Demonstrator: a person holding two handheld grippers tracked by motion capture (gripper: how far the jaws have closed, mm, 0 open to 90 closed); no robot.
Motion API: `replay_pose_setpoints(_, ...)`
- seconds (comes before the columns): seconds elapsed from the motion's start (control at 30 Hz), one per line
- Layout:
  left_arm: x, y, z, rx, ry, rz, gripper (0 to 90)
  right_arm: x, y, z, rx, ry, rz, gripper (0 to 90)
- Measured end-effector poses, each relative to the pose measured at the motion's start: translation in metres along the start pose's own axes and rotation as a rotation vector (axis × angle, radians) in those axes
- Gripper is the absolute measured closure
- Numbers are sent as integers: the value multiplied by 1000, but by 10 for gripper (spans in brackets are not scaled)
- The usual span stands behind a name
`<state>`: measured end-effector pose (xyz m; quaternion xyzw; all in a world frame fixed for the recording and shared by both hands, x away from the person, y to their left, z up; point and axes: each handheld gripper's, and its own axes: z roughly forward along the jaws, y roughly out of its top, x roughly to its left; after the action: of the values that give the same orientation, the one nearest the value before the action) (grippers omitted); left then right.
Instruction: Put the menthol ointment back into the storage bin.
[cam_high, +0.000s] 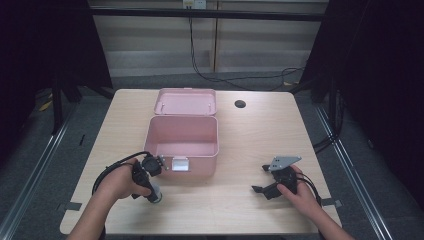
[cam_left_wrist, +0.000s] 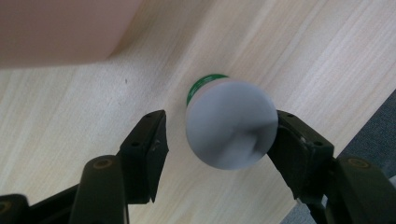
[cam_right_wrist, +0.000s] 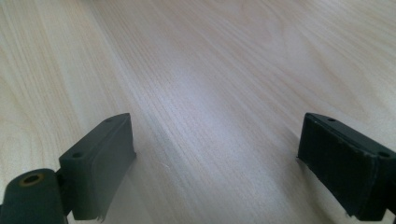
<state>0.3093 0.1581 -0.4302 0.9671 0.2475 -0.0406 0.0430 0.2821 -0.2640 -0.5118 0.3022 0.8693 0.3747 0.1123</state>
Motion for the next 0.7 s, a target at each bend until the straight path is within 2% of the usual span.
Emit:
replay_pose_setpoints(0.03,1,1,-1,4,2,15,386,0,0,0,0,0,-1,99)
replay_pose_setpoints(0.07,-1,2,-1,-7,-3,4,387,0,0,0,0,0,0,99)
replay_pose_setpoints(0.2,-1,7,-1,-3,-3,14,393,0,0,0,0,0,0,99)
replay_pose_setpoints(0.47,-1,9,-2,24,-20,-8,495,0,0,0,1,0,0,99)
replay_pose_setpoints(0.53,-1,9,-2,20,-18,-10,498,0,0,0,0,0,0,99)
replay_pose_setpoints(0.7,0,10,-4,48,-22,-26,502,0,0,0,0,0,0,99)
